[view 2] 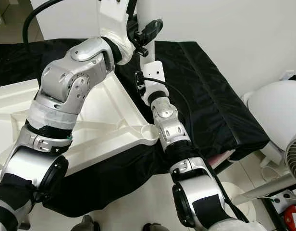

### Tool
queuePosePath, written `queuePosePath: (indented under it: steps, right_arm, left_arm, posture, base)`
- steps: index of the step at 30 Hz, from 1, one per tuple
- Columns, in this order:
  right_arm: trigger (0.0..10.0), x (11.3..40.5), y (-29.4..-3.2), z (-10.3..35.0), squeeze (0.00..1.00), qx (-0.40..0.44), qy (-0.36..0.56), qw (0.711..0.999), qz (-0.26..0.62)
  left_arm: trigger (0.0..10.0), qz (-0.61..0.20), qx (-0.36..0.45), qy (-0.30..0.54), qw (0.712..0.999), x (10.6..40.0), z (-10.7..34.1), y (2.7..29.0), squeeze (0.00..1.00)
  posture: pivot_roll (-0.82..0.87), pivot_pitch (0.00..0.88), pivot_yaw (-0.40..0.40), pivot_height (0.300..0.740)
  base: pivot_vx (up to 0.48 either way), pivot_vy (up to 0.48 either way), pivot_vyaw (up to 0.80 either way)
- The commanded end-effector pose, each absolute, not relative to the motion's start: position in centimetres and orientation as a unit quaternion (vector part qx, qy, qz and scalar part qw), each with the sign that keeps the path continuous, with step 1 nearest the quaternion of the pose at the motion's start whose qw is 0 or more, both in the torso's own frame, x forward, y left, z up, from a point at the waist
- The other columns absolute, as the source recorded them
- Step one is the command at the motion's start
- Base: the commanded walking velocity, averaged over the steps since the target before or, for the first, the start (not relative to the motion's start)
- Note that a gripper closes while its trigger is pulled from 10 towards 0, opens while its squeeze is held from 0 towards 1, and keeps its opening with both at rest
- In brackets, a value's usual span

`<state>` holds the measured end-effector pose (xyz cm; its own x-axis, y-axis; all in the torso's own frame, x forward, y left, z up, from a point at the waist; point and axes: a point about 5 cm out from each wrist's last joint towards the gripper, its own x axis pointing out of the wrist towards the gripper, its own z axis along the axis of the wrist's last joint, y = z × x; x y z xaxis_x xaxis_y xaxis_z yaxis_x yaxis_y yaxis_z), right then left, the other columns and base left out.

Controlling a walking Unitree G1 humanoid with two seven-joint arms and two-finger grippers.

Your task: Building children table

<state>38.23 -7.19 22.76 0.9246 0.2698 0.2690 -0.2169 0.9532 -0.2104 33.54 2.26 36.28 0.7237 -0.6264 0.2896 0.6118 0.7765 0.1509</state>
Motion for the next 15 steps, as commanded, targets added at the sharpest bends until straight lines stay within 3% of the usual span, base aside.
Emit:
queuePosePath:
  steps: [1, 7, 8, 9, 15]
  right_arm:
    - [0.0, 38.4, -7.2, 22.2, 0.00, -0.094, -0.136, 0.978, 0.126]
    - [0.0, 38.4, -7.4, 22.1, 0.00, -0.085, -0.133, 0.980, 0.119]
    - [10.0, 38.5, -7.5, 22.2, 0.00, -0.075, -0.132, 0.982, 0.116]
    - [10.0, 38.5, -7.6, 22.6, 0.00, -0.054, -0.135, 0.983, 0.109]
    - [10.0, 38.4, -7.5, 22.7, 0.00, -0.024, -0.131, 0.985, 0.110]
  left_arm:
    - [10.0, -0.343, 0.028, -0.186, 0.920, 32.8, 37.3, 1.8, 0.00]
    - [10.0, -0.342, 0.035, -0.191, 0.920, 32.7, 37.3, 1.8, 0.00]
    - [10.0, -0.358, 0.009, -0.187, 0.915, 32.6, 37.2, 1.8, 1.00]
    - [10.0, -0.392, -0.003, -0.194, 0.899, 31.8, 37.0, 1.5, 1.00]
    - [10.0, -0.406, 0.021, -0.208, 0.890, 31.1, 36.9, 1.2, 1.00]
  posture:
    - [0.09, 0.080, -0.070, 0.740]
    - [0.09, 0.082, -0.069, 0.740]
    - [0.09, 0.085, -0.067, 0.740]
    - [0.09, 0.089, -0.067, 0.740]
    - [0.09, 0.085, -0.060, 0.740]
  base:
    - [0.000, 0.000, 0.00]
    - [0.000, 0.000, 0.00]
    - [0.000, 0.000, 0.00]
    - [0.000, 0.000, 0.00]
    - [0.000, 0.000, 0.00]
